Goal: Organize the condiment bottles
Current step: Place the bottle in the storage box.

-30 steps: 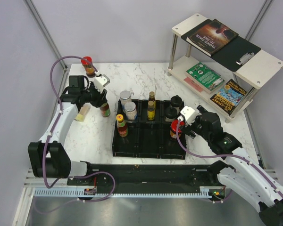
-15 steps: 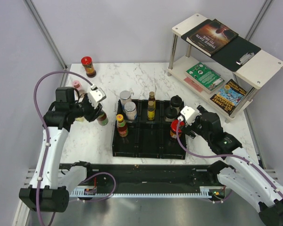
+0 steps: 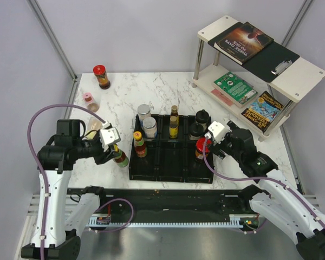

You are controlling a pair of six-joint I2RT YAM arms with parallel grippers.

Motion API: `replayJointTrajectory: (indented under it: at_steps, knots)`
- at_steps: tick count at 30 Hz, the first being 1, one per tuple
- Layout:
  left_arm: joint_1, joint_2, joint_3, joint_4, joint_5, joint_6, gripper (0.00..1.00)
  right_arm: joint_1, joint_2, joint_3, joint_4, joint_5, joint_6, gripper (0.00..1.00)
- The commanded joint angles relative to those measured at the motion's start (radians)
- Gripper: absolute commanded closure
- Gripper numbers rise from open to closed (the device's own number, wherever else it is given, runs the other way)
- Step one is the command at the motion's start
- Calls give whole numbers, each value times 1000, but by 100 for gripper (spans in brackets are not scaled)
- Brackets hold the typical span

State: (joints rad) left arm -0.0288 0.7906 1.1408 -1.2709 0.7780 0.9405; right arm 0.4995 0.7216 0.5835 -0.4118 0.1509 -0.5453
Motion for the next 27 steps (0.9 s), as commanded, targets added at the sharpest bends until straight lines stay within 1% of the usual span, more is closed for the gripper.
replayJointTrajectory:
  at_steps: [1,5,9,16,20,21,23,27]
  knots:
    - [-3,-48,70,-77,179,110,98,-12,1,12,13,-10,15,2]
    - [-3,-67,85,-88,245,109,98,-18,6,13,14,-10,15,2]
    - [-3,-48,109,-94,312,107,98,-29,10,13,13,-11,16,2]
    - [-11,-4,125,-85,368,119,98,-33,15,13,13,-13,16,2]
    - [-14,10,94,-33,368,96,98,-36,21,13,13,-13,16,2]
    - [-17,10,86,3,363,87,98,-36,22,13,13,-13,15,2]
    - [-28,12,65,33,359,58,98,-36,24,13,13,-13,15,2]
    - [-69,21,33,146,314,-23,98,-36,32,13,14,-11,15,2]
